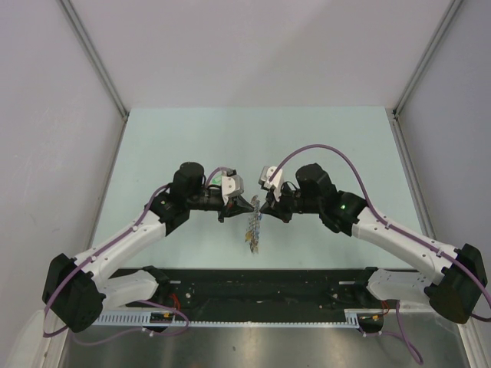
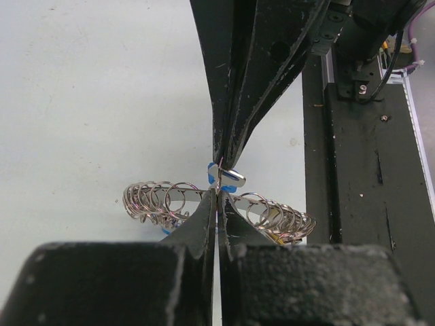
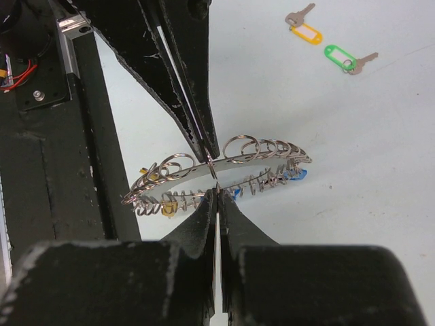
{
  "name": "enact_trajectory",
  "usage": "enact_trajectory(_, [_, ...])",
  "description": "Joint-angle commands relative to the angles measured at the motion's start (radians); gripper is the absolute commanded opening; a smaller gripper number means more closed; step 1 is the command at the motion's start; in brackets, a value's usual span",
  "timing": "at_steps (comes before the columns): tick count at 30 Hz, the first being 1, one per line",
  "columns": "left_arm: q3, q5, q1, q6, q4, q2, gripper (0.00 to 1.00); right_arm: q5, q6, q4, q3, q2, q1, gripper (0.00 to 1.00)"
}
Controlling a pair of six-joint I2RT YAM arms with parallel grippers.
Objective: Put the keys on the keyring
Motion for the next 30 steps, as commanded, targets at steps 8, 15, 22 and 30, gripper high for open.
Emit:
enact_trajectory(8, [0.003, 0.035, -0.007, 0.033, 0.029, -0.033, 0.00, -0.025, 0.016, 0.027, 0.045, -0.011, -0.004, 0.00])
enact_trajectory(15, [0.003, 0.033, -0.012, 0.034, 0.025, -0.028, 0.00, -0.031, 0.015, 0.034, 0.046, -0.009, -0.004, 0.00])
enact_trajectory(22, [0.004, 0.030, -0.012, 0.036, 0.023, -0.027, 0.00, -0.037, 0.016, 0.034, 0.045, -0.009, -0.002, 0.00])
enact_trajectory(30, [0.006, 0.038, -0.016, 0.048, 0.012, -0.027, 0.00, -0.040, 0.018, 0.039, 0.045, -0.008, -0.002, 0.00])
